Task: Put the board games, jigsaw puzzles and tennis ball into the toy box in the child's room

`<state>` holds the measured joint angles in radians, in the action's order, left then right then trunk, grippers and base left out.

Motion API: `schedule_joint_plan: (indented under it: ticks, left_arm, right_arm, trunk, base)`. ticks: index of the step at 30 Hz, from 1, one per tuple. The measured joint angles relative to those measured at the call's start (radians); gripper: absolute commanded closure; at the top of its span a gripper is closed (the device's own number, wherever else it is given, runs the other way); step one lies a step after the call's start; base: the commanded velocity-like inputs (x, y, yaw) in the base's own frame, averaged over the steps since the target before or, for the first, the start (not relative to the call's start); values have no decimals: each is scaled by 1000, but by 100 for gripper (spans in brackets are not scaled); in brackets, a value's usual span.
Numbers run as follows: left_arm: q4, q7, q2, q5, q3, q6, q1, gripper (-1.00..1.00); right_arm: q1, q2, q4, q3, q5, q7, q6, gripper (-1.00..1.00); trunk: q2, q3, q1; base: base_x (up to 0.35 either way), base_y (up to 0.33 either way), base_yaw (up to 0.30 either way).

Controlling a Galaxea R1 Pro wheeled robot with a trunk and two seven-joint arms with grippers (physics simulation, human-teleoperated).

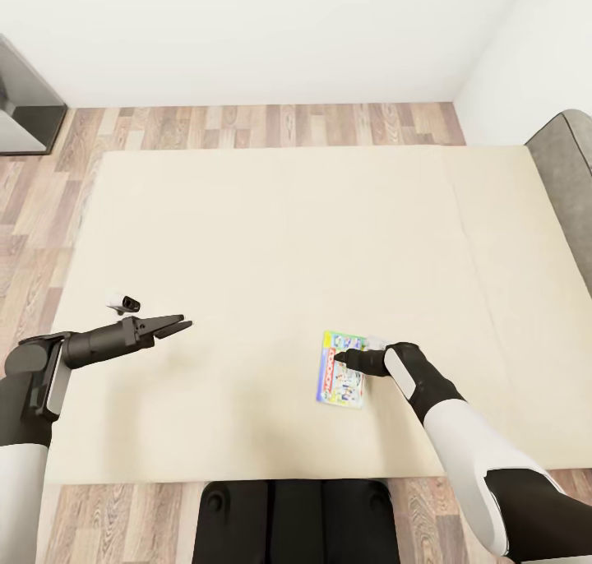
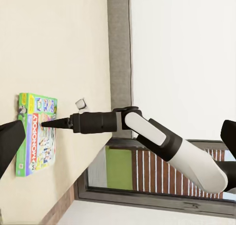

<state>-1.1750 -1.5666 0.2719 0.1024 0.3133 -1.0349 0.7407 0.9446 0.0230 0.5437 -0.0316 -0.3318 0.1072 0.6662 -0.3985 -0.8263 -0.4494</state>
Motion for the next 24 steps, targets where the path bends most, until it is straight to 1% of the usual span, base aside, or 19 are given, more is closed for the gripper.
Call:
schedule_joint_plan:
  ticks: [4, 16, 24]
  left_arm:
    - [0, 0, 0, 0, 0, 0, 0, -100]
    - [0, 0, 0, 0, 0, 0, 0, -100]
    - [0, 0, 1, 0, 0, 0, 0, -100]
  right_arm:
    - [0, 0, 0, 0, 0, 0, 0, -100]
    - [0, -1, 0, 0, 0, 0, 0, -100]
    - [0, -1, 0, 0, 0, 0, 0, -100]
  trunk:
    - [0, 0, 0]
    - [0, 0, 0]
    - [0, 0, 0]
  base:
    - [0, 196, 0]
    - [0, 113, 0]
    - [0, 36, 0]
